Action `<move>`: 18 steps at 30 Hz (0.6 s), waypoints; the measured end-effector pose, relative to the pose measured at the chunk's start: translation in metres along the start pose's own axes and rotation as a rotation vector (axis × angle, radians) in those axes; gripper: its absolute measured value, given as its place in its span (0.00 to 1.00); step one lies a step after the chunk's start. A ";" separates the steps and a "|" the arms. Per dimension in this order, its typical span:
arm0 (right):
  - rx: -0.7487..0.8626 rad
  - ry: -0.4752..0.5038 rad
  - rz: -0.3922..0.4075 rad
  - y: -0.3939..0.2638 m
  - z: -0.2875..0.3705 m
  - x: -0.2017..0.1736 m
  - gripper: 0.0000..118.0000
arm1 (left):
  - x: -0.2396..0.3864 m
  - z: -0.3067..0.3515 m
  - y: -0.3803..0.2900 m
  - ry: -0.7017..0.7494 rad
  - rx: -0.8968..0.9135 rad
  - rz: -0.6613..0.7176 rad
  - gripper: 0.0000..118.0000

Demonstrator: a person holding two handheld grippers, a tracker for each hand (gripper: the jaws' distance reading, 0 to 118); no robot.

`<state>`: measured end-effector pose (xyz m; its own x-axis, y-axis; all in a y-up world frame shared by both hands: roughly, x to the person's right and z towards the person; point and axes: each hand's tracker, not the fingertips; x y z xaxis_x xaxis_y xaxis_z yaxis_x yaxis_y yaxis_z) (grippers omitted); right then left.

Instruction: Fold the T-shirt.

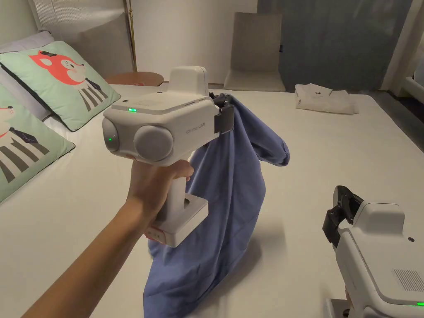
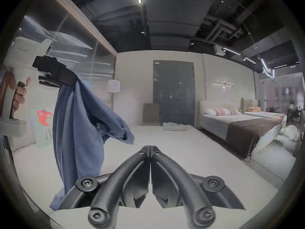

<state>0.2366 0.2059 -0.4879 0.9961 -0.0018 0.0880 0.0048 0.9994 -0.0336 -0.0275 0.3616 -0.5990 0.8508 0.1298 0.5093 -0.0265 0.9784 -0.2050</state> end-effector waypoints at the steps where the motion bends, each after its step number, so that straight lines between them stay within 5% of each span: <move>1: 0.000 -0.019 -0.001 0.001 0.003 0.007 0.01 | 0.007 -0.005 -0.004 -0.010 -0.006 -0.001 0.02; 7: -0.015 -0.112 -0.016 -0.006 0.018 0.045 0.01 | 0.037 -0.051 -0.066 -0.092 -0.193 0.006 0.02; 18: -0.062 -0.131 -0.016 -0.016 0.029 0.051 0.01 | 0.032 -0.105 -0.251 -0.018 -0.704 0.054 0.02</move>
<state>0.2848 0.1905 -0.4543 0.9759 -0.0089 0.2178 0.0296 0.9953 -0.0920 0.0611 0.1032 -0.6190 0.8490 0.1839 0.4954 0.2825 0.6344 -0.7196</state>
